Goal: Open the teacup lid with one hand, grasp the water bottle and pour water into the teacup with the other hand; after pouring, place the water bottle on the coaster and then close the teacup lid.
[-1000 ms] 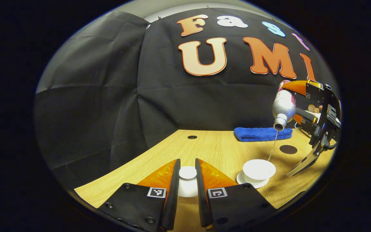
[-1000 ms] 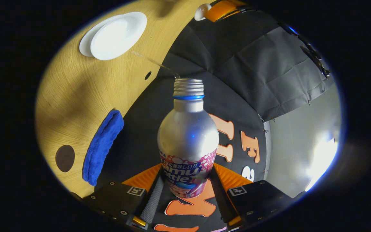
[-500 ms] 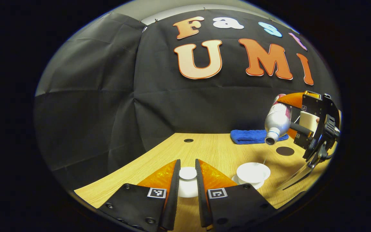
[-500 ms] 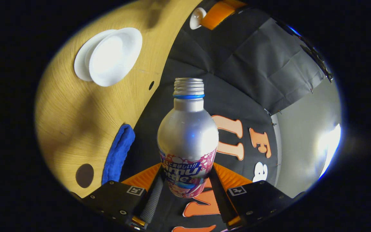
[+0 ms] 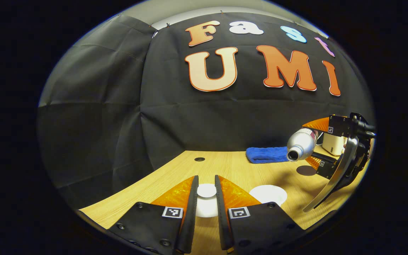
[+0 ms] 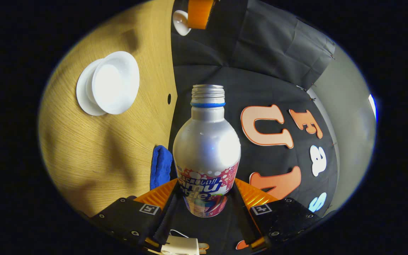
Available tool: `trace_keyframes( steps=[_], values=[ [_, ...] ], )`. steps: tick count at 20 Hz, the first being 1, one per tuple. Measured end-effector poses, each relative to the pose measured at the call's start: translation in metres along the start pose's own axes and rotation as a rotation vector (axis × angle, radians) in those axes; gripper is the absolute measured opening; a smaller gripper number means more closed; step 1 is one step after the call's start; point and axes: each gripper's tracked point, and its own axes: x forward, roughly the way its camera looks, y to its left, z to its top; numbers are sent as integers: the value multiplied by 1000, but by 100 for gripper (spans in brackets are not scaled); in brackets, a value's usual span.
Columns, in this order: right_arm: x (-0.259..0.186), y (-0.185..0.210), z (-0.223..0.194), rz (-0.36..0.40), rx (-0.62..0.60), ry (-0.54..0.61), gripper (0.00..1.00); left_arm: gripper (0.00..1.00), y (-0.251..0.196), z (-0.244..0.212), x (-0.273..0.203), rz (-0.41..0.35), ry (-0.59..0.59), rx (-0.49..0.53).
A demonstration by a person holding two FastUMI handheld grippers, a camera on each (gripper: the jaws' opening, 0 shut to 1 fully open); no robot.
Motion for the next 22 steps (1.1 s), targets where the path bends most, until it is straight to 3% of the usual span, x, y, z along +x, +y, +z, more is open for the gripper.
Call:
trace_keyframes(
  steps=[11,17,22],
  values=[
    [-16,-12,-35,23,360,95,80,29,-45,23,6,-66,-48,10],
    [-31,-9,-65,39,585,173,80,33,-73,23,11,-109,-48,17],
    [-40,-8,-85,38,698,213,80,33,-94,19,16,-135,-33,30]
  ],
)
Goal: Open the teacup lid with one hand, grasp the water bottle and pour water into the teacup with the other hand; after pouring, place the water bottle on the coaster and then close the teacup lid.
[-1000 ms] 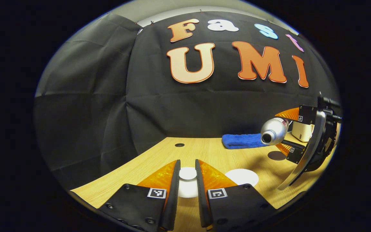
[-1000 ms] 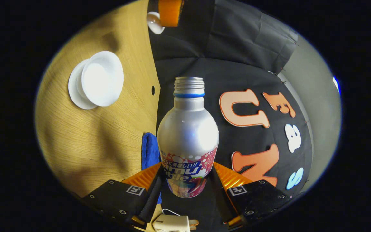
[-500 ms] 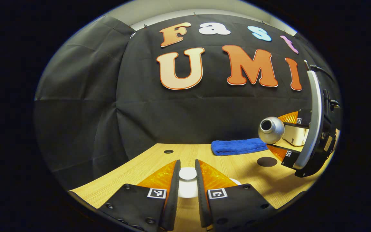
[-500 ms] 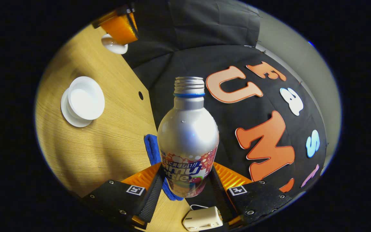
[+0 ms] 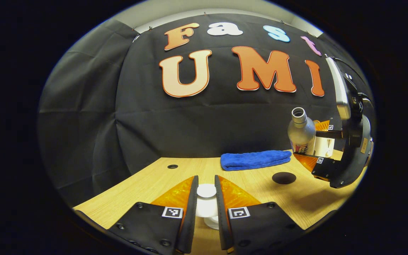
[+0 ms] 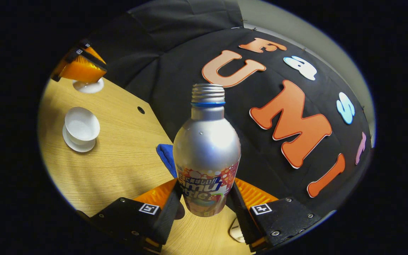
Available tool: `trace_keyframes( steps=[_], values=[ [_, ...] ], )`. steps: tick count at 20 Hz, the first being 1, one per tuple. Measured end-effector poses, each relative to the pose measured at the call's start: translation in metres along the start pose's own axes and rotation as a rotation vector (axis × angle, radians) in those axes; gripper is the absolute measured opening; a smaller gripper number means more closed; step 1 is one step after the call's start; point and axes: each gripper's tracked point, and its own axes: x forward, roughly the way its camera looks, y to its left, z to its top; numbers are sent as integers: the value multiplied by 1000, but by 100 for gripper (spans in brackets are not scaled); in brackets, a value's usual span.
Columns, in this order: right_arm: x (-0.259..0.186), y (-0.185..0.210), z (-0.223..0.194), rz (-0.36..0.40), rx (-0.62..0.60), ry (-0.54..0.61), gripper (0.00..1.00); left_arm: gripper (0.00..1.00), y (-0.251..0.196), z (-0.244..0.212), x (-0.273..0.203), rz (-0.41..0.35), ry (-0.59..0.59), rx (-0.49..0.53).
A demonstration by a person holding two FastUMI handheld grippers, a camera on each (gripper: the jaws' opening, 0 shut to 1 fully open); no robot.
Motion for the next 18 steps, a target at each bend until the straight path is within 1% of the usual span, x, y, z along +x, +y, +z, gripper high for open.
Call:
trace_keyframes(
  steps=[8,9,10,14,18],
  values=[
    [1,-13,-21,-8,205,42,80,33,-25,-12,9,-30,35,-1],
    [1,-16,-24,-8,228,49,80,29,-28,-14,10,-32,39,-2],
    [2,-19,-28,-14,249,54,80,33,-29,-16,12,-35,44,-2],
    [6,-29,-38,-26,341,70,80,33,-34,-20,14,-39,56,-2],
    [19,-30,-41,-3,460,67,80,33,-35,-24,15,-39,65,-9]
  ],
)
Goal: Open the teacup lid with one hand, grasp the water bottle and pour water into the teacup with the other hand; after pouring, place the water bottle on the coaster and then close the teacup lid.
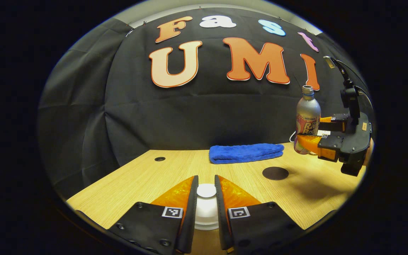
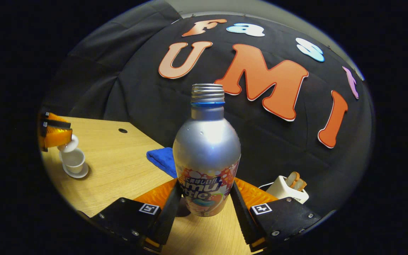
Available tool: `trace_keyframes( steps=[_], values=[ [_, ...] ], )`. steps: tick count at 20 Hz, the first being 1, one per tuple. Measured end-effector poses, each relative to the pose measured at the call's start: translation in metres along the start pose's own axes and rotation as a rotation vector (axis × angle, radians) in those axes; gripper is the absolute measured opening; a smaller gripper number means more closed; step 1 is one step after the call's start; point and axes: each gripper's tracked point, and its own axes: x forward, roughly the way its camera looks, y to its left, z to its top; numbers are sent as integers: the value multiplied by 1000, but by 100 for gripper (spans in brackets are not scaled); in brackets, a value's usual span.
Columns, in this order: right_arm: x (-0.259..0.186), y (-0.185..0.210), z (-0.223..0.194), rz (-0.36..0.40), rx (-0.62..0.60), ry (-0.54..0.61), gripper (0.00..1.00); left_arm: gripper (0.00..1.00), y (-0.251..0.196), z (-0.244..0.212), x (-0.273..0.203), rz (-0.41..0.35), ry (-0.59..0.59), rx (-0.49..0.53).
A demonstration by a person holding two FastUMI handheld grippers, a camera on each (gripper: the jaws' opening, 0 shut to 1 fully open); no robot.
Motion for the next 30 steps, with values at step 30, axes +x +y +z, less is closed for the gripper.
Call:
trace_keyframes(
  steps=[30],
  values=[
    [85,41,-100,112,323,238,82,33,-4,-32,14,-11,78,-33]
  ],
)
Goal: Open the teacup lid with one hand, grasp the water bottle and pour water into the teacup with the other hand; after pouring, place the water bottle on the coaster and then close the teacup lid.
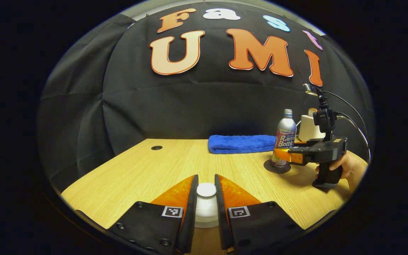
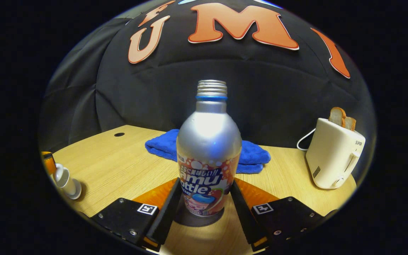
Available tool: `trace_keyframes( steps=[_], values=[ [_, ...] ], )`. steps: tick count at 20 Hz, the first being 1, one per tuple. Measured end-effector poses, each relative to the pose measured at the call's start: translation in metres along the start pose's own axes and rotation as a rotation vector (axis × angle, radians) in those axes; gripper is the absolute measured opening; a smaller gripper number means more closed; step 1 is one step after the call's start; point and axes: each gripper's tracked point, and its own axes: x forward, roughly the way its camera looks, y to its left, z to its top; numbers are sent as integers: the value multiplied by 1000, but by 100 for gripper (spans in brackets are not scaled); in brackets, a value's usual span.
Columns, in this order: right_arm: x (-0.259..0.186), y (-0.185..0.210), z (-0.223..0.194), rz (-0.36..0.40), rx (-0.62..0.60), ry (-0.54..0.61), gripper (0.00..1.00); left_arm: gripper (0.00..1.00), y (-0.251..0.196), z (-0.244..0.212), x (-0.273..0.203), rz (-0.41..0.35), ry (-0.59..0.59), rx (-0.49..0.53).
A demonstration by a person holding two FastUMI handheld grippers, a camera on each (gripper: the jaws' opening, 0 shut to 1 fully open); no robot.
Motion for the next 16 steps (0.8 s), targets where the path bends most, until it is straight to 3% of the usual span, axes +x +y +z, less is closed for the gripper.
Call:
trace_keyframes(
  steps=[5,8,16],
  values=[
    [-9,2,2,10,-19,5,97,33,3,-12,7,9,24,-16],
    [-17,7,5,33,-3,-1,98,30,3,-13,8,11,19,-16],
    [-54,-3,21,6,-46,-56,98,37,3,-11,7,12,7,-11]
  ],
)
